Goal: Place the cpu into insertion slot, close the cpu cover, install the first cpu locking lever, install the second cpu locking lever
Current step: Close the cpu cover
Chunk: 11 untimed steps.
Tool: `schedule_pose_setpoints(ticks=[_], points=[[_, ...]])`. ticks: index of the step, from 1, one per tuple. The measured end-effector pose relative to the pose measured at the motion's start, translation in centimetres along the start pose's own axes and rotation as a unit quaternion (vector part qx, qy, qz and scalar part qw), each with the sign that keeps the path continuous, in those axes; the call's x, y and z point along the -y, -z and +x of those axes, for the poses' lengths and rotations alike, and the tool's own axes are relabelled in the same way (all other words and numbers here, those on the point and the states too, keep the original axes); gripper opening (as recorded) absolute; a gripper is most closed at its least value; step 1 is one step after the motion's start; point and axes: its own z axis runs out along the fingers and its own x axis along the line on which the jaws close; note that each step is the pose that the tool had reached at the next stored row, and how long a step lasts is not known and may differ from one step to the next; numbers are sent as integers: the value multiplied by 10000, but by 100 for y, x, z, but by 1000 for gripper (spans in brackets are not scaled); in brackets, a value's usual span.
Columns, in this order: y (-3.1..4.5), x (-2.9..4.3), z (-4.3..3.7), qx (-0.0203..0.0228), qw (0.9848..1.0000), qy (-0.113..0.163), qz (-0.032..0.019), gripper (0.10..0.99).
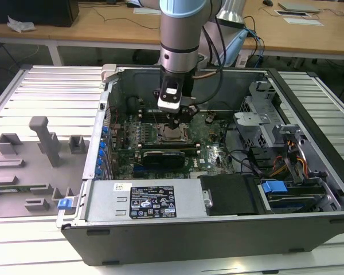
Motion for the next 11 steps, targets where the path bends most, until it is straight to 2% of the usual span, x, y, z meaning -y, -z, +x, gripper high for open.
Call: schedule_pose_setpoints(ticks=[2, 3, 6, 11], points=[[-2, 0, 0, -4, 9998, 210, -3, 106], [-3, 0, 0, -8, 9992, 401, -5, 106], [-5, 0, 0, -14, 9977, 681, -9, 106], [-10, 0, 0, -24, 9928, 1196, -16, 106]])
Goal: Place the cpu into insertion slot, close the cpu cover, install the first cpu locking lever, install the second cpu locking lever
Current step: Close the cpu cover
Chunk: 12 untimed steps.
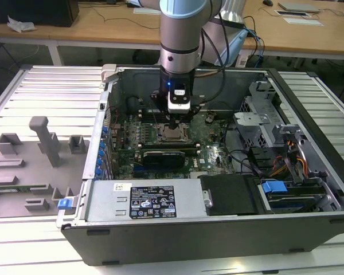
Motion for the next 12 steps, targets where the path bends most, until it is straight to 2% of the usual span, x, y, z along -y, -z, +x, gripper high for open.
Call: schedule_pose_setpoints(ticks=[3, 5, 6, 8, 10, 12], points=[[-2, 0, 0, -6, 9996, 300, -4, 106], [-6, 0, 0, -12, 9981, 613, -9, 106], [-7, 0, 0, -16, 9969, 790, -10, 106], [-10, 0, 0, -23, 9933, 1152, -16, 106], [-11, 0, 0, -28, 9904, 1382, -19, 106], [-11, 0, 0, -33, 9862, 1657, -23, 106]])
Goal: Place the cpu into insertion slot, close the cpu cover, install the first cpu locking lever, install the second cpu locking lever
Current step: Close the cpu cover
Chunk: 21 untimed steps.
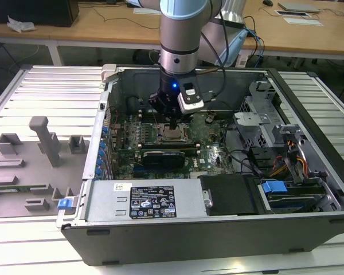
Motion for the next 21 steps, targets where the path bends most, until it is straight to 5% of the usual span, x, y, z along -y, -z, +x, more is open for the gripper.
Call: schedule_pose_setpoints(ticks=[5, 8, 9, 12, 14, 21], points=[[-1, 0, 0, -13, 9976, 686, -10, 106], [-3, 1, 0, -22, 9939, 1103, -13, 106], [-6, 0, 0, -18, 9920, 1259, -3, 106], [-8, 0, 0, 41, 9898, 1420, 102, 106], [-14, 3, 14, 72, 9893, 1449, 159, 106], [-38, 22, 105, 72, 9894, 1439, 165, 106]])
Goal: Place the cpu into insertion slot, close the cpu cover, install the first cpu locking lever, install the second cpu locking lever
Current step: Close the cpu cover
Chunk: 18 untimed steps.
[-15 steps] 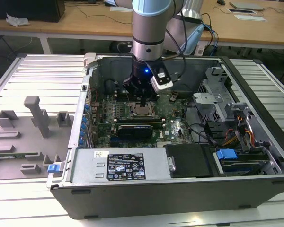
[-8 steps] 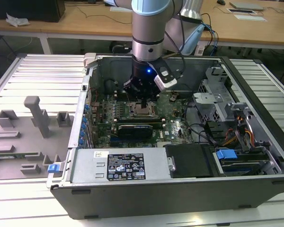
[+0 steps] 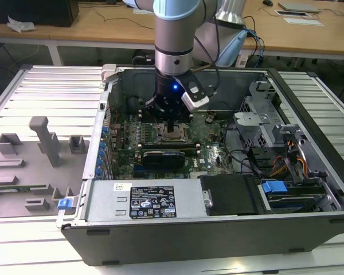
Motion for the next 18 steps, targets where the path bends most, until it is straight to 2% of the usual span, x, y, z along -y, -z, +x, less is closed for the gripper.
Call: schedule_pose_setpoints(ticks=[4, 12, 18], points=[[-40, -10, 107, 0, 10000, 0, -1, 106], [-80, -20, 175, 0, 10000, 0, 0, 106], [-125, -22, 195, -1, 10000, 0, 1, 106]])
